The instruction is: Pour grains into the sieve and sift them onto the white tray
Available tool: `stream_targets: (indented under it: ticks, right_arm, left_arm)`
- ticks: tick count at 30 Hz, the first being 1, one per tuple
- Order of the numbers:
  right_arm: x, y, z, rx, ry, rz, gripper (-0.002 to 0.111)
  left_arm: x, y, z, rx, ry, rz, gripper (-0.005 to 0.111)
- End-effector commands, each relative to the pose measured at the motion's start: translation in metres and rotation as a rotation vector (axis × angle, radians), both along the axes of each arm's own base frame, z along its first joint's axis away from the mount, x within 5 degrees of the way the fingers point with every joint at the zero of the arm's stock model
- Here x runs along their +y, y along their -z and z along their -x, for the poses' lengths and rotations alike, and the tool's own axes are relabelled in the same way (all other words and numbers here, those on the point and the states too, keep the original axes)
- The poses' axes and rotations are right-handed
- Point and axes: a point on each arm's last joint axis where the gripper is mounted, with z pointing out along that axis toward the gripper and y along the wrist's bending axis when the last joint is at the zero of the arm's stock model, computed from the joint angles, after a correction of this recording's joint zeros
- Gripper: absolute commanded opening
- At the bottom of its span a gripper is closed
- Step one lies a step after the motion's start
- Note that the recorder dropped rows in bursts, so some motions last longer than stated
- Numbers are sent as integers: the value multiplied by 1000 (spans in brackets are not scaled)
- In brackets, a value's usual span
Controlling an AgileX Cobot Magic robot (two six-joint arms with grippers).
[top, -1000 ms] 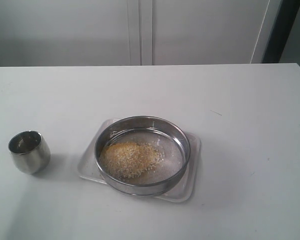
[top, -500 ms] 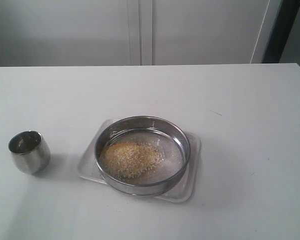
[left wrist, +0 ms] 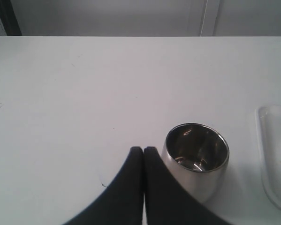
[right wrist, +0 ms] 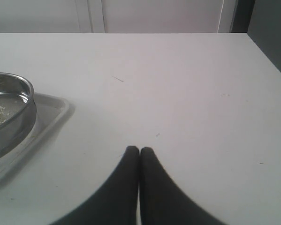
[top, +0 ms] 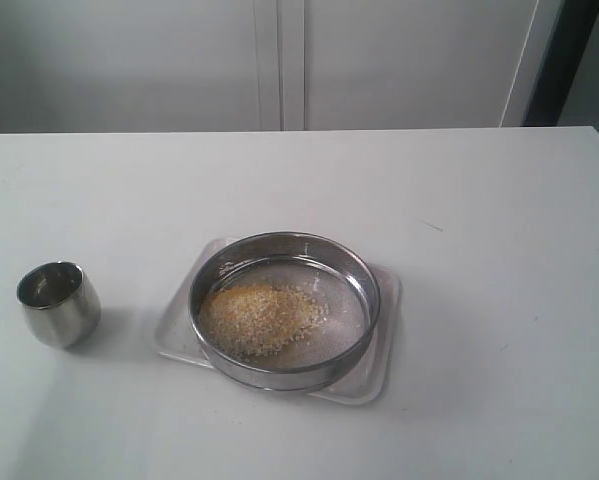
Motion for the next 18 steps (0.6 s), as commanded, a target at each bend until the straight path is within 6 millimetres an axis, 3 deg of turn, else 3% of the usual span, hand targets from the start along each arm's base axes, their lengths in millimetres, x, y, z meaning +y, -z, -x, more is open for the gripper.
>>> stream_targets:
  ticks: [1, 18]
  right_arm:
    - [0, -2, -1, -42, -1, -1, 0]
    - [-1, -30, -3, -349, 6, -4, 0]
  left_arm:
    - [0, 0, 1, -8, -1, 3, 0]
    - [0, 0, 1, -8, -1, 3, 0]
